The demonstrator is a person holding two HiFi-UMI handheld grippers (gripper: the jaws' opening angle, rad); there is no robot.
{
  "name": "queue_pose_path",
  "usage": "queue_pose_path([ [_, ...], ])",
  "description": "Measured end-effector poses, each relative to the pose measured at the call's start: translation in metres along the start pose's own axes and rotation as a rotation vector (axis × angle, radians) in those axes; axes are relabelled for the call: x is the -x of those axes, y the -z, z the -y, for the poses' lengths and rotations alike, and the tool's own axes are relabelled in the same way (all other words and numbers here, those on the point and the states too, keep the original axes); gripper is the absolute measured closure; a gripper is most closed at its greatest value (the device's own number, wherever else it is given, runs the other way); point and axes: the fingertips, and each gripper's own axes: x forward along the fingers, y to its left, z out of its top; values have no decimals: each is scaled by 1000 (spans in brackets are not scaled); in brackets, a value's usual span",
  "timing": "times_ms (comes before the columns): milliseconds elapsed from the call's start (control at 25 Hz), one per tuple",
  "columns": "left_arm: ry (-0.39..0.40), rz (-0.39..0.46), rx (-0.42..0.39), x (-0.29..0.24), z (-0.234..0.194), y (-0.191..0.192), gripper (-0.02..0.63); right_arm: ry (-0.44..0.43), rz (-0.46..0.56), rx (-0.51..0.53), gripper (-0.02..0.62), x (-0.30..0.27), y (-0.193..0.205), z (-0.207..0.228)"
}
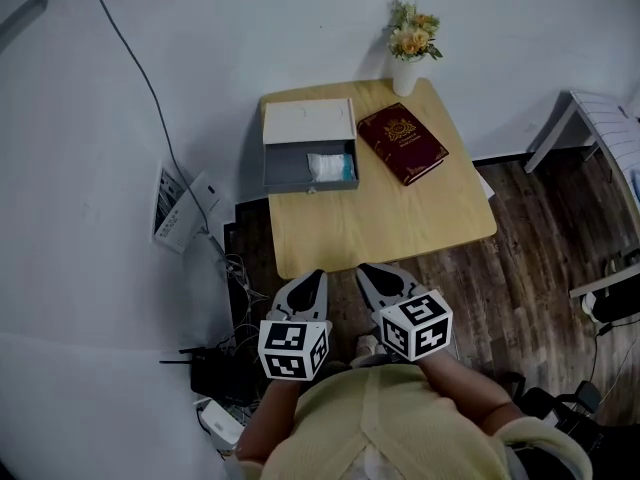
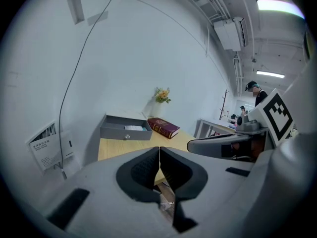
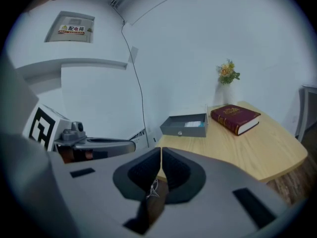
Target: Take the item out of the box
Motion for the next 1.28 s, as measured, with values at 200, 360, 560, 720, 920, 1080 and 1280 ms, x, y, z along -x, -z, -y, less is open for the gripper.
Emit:
queue_pose_path([
  [200, 0, -8, 0, -17, 3, -3, 584, -6, -1, -4, 565, -4, -4, 16],
  [360, 2, -26, 6, -24, 2, -1, 584, -11, -2, -5, 565, -4, -6, 21],
  [560, 29, -11, 24, -36, -1, -12, 584, -4, -5, 9, 565, -8, -12, 31],
  [720, 95, -10, 112, -49, -5, -21, 584, 0, 0, 7, 565, -16, -18, 39],
  [920, 116, -48, 54, -76, -18, -30, 584, 19, -2, 9, 565, -33, -29, 54],
  [1080, 112, -71, 17, -97, -33, -44, 584, 41, -13, 8, 565, -51, -40, 68],
  [1280, 111, -83, 3, -123, -51, -59, 584, 48, -24, 2, 564, -75, -54, 83],
])
